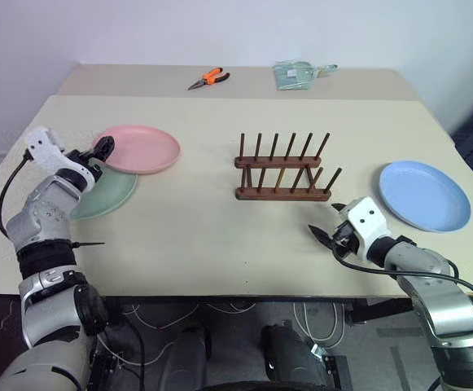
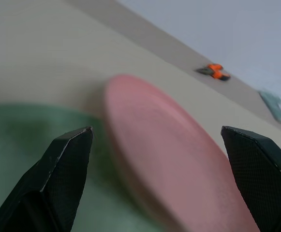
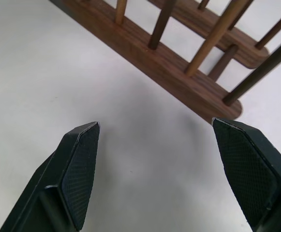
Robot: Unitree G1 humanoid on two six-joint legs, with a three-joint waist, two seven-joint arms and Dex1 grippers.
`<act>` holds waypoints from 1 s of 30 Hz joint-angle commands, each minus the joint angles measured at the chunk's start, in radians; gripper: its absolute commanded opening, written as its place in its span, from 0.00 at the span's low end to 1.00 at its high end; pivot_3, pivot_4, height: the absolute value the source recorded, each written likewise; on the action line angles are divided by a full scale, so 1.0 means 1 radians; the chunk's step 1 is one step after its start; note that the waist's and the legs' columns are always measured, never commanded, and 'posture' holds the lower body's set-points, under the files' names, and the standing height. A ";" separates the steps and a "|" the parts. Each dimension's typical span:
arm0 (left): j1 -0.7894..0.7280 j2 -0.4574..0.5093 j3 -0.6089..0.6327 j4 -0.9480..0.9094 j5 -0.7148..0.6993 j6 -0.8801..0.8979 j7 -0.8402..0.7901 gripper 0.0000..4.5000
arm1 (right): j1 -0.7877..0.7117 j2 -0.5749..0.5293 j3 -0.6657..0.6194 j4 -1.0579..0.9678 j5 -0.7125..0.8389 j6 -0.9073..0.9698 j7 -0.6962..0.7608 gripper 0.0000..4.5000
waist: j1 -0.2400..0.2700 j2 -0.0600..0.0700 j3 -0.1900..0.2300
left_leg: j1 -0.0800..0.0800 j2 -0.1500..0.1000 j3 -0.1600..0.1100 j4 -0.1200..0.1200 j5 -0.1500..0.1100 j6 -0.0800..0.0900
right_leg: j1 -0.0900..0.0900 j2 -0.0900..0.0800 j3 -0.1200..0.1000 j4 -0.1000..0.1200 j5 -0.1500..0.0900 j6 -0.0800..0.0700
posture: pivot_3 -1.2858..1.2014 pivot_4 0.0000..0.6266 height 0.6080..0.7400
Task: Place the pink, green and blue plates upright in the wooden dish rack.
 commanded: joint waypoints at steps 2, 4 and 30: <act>-0.010 -0.008 0.038 -0.042 -0.067 0.056 0.055 0.97 | -0.024 -0.013 0.006 0.013 -0.020 -0.036 0.004 0.84 | -0.002 0.000 0.000 | 0.000 0.000 0.000 0.000 0.000 0.000 | 0.000 0.000 0.000 0.000 0.000 0.000 | 0.52 0.24 0.94; -0.029 -0.016 0.022 -0.010 -0.074 0.081 0.055 0.97 | -0.036 -0.009 0.009 0.024 -0.026 -0.046 0.000 0.84 | -0.002 0.000 0.000 | 0.000 0.000 0.000 0.000 0.000 0.000 | 0.000 0.000 0.000 0.000 0.000 0.000 | 0.52 0.24 0.94; -0.254 -0.205 -0.264 -0.318 -0.158 0.142 -0.035 0.00 | -0.289 -0.134 0.060 -0.121 -0.199 -0.205 -0.002 1.00 | -0.001 -0.002 0.001 | -0.001 -0.001 0.000 0.000 0.000 -0.001 | 0.000 0.000 0.000 -0.002 0.000 0.000 | 0.52 0.24 0.94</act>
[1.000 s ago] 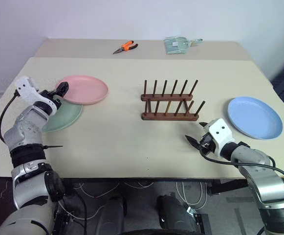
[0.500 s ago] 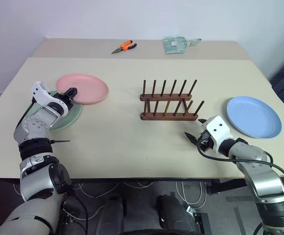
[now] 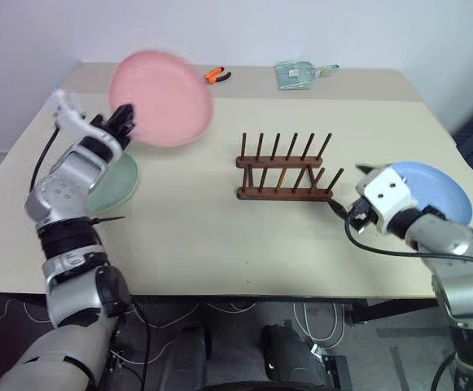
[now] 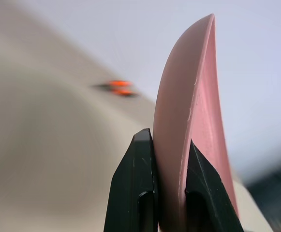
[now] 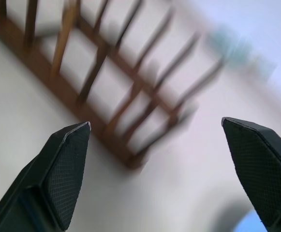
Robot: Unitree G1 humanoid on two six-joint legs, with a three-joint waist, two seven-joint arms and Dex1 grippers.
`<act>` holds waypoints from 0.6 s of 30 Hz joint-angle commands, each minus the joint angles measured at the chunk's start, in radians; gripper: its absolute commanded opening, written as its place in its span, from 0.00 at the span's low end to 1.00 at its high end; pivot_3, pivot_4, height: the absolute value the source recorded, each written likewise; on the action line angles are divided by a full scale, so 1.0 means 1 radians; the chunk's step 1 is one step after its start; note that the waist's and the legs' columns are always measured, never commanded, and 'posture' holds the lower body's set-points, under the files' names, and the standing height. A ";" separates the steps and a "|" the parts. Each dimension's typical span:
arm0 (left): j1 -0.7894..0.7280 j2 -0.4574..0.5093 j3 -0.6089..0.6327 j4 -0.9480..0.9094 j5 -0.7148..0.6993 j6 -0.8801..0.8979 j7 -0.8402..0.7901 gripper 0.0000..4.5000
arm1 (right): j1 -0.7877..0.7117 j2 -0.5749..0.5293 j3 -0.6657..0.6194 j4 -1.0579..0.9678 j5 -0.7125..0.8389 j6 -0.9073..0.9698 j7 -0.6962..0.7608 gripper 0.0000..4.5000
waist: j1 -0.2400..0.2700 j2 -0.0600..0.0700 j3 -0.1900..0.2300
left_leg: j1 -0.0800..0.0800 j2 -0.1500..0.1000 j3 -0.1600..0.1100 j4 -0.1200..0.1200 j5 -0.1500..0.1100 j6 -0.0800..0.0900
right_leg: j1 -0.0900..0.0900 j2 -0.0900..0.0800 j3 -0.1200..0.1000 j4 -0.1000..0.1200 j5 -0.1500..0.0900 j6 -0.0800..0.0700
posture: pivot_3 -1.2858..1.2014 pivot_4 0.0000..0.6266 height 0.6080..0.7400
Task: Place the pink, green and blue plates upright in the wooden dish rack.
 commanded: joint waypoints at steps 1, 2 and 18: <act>-0.060 -0.045 -0.128 -0.110 0.015 0.011 -0.022 0.00 | -0.090 -0.019 0.092 -0.032 -0.107 -0.102 0.002 1.00 | -0.001 0.000 0.000 | 0.000 0.000 0.000 -0.001 0.000 0.000 | 0.000 0.000 0.000 -0.001 0.000 0.000 | 0.52 0.24 0.94; -0.082 -0.074 -0.153 -0.115 0.015 0.023 -0.007 0.00 | -0.131 -0.024 0.137 -0.007 -0.179 -0.135 -0.014 1.00 | -0.003 0.000 0.000 | 0.000 0.000 0.000 -0.001 0.000 0.000 | 0.000 0.000 0.000 -0.001 0.000 0.000 | 0.52 0.24 0.94; -0.110 -0.239 -0.125 -0.146 -0.156 0.275 0.145 0.19 | -0.256 -0.029 0.278 0.237 -0.723 -0.361 -0.260 0.28 | -0.004 0.000 0.001 | -0.001 -0.001 0.001 -0.001 0.000 0.000 | -0.002 0.000 0.001 -0.001 0.000 0.000 | 0.52 0.24 0.94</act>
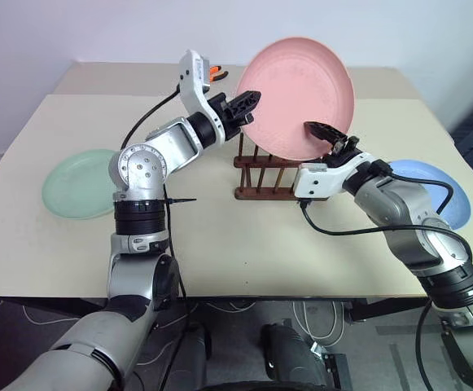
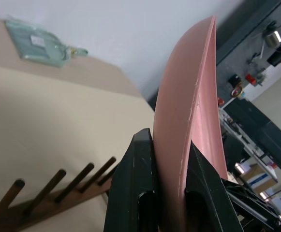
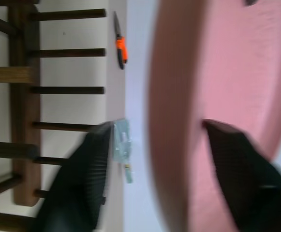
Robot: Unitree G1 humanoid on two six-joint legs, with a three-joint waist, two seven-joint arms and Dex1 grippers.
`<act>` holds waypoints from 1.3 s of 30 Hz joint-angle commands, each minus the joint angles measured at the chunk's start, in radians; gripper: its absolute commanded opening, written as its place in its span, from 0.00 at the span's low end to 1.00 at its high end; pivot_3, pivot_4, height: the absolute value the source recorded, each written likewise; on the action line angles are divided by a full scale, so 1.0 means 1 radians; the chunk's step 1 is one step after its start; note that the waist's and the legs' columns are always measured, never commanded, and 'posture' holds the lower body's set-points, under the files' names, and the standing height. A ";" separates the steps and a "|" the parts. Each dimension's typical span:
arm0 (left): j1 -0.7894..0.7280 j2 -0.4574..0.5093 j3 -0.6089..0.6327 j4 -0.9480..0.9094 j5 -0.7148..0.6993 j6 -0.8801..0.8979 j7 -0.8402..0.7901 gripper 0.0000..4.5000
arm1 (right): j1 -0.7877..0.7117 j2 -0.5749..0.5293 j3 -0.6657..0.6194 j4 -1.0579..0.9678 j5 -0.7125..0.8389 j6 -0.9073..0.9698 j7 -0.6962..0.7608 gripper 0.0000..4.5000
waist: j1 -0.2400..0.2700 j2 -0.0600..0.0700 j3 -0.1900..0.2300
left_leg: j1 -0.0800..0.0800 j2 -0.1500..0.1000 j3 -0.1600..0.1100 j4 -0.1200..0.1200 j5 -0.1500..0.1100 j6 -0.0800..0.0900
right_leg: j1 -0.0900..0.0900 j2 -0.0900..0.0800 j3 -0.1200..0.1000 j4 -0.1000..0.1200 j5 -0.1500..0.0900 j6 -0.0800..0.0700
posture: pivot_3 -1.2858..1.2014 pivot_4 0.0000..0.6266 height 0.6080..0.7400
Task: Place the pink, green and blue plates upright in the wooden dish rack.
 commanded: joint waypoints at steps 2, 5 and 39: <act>-0.006 -0.039 0.051 -0.048 -0.094 0.030 0.023 0.38 | -0.003 0.022 -0.037 -0.020 -0.054 0.004 -0.044 0.04 | 0.001 0.000 0.000 | 0.000 0.000 0.000 0.000 0.000 0.000 | 0.000 0.000 0.000 0.000 0.000 0.000 | 0.52 0.24 0.94; -0.040 -0.076 0.121 -0.031 -0.139 -0.016 0.069 0.74 | 0.002 0.031 -0.036 -0.020 -0.087 0.013 -0.049 0.00 | 0.002 0.000 0.000 | 0.000 0.000 0.000 0.000 0.000 0.000 | 0.000 0.000 0.000 0.000 0.000 0.000 | 0.52 0.24 0.94; 0.444 0.402 -0.324 -0.172 0.338 -0.584 -0.891 1.00 | 0.191 0.529 -0.566 -0.468 1.066 0.874 -0.118 0.00 | -0.003 0.003 0.001 | 0.000 0.001 0.000 -0.007 0.002 -0.003 | -0.003 -0.002 -0.001 0.001 -0.002 -0.006 | 0.52 0.24 0.94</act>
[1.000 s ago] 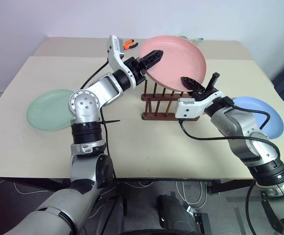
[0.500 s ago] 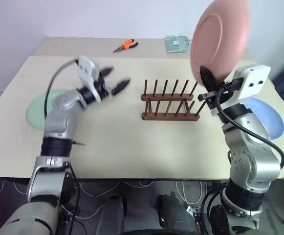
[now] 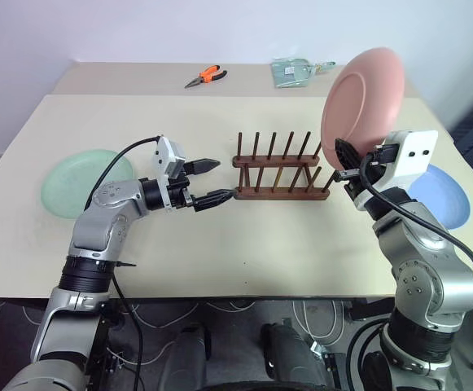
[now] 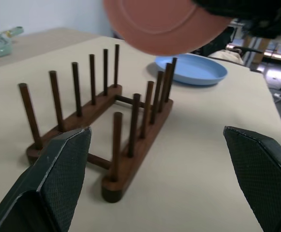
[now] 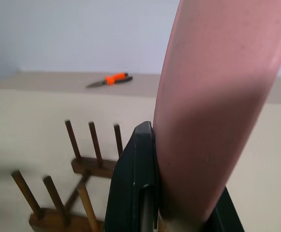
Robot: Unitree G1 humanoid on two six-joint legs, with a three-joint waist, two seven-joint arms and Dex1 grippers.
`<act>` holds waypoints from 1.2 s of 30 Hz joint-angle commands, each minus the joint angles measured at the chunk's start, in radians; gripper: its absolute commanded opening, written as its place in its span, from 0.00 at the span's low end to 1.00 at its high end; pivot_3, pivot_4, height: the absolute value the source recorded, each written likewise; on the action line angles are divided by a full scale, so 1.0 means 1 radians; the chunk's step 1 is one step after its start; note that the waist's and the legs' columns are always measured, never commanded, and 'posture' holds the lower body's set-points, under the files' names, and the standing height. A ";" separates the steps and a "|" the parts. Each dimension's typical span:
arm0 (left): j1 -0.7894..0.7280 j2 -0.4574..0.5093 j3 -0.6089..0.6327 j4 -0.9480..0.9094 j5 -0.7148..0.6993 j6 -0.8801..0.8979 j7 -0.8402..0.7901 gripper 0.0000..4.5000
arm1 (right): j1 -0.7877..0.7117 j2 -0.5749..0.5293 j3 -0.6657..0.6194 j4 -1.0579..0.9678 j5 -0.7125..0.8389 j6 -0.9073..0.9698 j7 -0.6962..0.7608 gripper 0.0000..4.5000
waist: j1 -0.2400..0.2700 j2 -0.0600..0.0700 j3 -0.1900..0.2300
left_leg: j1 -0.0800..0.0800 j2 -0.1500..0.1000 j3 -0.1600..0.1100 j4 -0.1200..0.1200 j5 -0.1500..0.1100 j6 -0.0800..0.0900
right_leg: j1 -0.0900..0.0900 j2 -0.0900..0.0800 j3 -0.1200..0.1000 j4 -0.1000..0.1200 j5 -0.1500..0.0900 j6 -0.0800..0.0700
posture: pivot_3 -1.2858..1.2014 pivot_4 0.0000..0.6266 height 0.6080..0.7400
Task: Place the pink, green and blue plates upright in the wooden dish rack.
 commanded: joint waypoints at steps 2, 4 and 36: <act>0.008 -0.001 -0.004 -0.075 -0.015 0.026 0.007 1.00 | -0.001 -0.027 -0.009 0.021 0.033 0.000 0.007 0.00 | 0.001 0.000 0.000 | 0.000 0.000 0.000 0.000 0.000 0.000 | 0.000 0.000 0.000 0.000 0.000 0.000 | 0.52 0.24 0.94; 0.014 -0.001 -0.005 -0.081 -0.008 0.028 0.011 1.00 | -0.006 -0.032 -0.014 0.037 0.044 0.006 0.005 0.00 | 0.001 0.000 0.000 | 0.000 0.000 0.000 0.000 0.000 0.000 | 0.000 0.000 0.000 0.000 0.000 0.000 | 0.52 0.24 0.94; -0.069 0.254 0.486 0.517 0.206 -0.099 0.777 1.00 | -0.073 -0.397 0.298 0.034 -0.180 -0.434 0.229 0.99 | -0.002 -0.005 0.002 | 0.000 0.002 0.001 -0.003 0.000 0.001 | -0.003 0.002 0.000 0.000 0.002 0.005 | 0.52 0.24 0.94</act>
